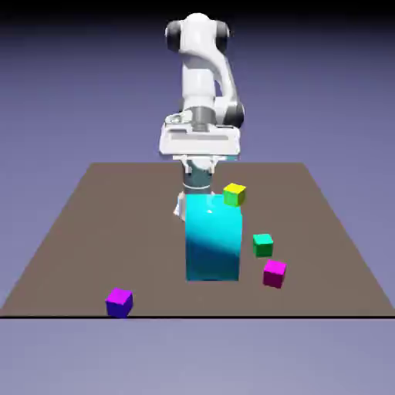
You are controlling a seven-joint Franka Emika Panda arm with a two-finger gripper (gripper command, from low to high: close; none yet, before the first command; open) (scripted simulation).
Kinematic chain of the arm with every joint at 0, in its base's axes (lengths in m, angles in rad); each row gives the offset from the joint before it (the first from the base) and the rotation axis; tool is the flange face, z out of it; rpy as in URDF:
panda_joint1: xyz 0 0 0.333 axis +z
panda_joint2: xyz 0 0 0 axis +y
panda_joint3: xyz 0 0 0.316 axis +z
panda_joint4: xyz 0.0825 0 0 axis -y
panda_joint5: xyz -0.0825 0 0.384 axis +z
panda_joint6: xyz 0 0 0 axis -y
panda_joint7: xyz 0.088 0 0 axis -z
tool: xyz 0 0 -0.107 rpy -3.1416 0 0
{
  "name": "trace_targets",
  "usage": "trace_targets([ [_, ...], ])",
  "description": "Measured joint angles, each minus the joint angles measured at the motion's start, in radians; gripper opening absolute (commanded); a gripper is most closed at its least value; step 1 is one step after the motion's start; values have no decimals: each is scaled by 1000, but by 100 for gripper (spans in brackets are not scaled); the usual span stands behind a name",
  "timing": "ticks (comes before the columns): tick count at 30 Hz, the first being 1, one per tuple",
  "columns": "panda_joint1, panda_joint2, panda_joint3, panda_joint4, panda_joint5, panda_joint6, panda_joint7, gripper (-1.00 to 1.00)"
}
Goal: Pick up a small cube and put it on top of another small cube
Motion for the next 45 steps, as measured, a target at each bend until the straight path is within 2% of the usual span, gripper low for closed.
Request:
trace_targets([
  [27,-95,979,-274,653,211,-477,-174,0],
  [29,-96,987,-276,659,213,-481,-175,0],
  [33,-140,1132,-219,690,268,-367,-214,0],
  [34,-144,1145,-214,692,273,-357,-217,-100],
  [36,-144,1145,-213,692,274,-357,-218,-100],
  [40,-100,1000,-271,662,219,-471,-180,-100],
  [45,61,847,-108,521,122,-473,-195,-100],
])
